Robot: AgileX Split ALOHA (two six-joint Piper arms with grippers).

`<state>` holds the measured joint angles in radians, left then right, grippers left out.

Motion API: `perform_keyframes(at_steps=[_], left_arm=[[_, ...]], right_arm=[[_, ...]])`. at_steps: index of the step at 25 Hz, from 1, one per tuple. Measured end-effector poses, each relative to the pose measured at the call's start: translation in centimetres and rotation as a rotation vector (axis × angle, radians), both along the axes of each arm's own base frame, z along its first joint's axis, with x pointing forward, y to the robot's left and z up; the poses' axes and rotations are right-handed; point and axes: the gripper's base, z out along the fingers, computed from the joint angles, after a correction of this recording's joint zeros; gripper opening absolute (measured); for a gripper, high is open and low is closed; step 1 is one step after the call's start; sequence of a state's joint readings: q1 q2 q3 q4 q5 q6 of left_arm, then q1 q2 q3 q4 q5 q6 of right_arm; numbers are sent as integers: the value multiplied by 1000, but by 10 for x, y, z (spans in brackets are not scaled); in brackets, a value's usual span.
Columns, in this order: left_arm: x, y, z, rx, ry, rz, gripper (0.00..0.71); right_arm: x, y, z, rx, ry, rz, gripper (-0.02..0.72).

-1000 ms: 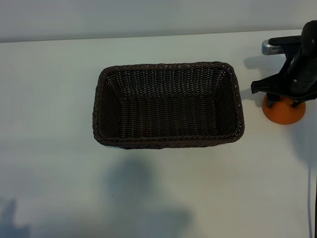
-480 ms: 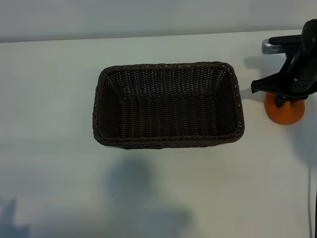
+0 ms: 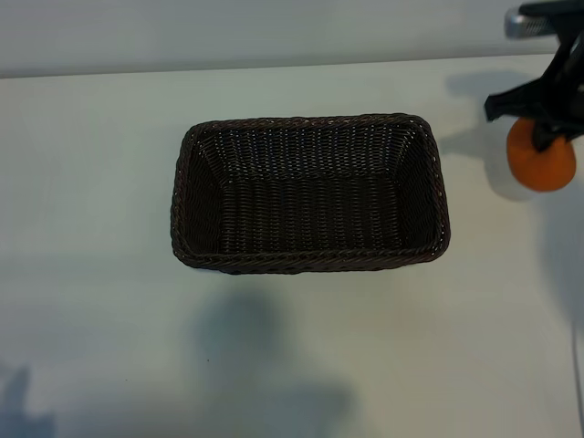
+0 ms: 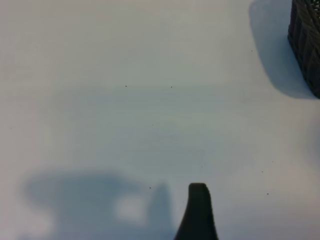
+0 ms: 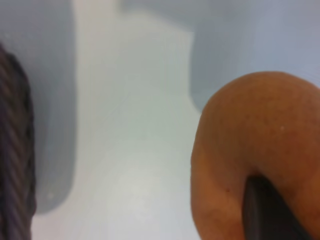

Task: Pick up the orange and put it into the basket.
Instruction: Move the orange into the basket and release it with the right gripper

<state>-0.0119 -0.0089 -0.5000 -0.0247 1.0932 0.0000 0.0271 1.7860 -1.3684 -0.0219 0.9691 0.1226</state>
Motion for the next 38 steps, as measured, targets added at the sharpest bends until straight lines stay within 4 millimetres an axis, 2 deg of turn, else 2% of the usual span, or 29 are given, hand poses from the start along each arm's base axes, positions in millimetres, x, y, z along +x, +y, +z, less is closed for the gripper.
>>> perform_keyframes(at_steps=[4,9,13,16,25,28,31,36,38], left_arm=[[0,0,0,0,0,0,592],[0,0,0,0,0,0,592],[0,0,0,0,0,0,592],[0,0,0,0,0,0,592],[0,0,0,0,0,0,592],[0,0,0,0,0,0,592],[0,0,0,0,0,0,592],[0,0,0,1,0,1,592],[0,0,0,1,0,1,592]], right_arm=[[-6,0,22,7,-42,1,83],[-13,1,35,12,-51,0,83],[-16,11,50,18,-73,39,83],[-17,29,58,36,-90,88,83],[-39,126,61,70,-105,336,83],[-48,151,62,89,-131,401,83],[-51,165,64,107,-164,435,83],[-48,167,64,109,-197,438,83],[-44,170,57,105,-192,438,83]])
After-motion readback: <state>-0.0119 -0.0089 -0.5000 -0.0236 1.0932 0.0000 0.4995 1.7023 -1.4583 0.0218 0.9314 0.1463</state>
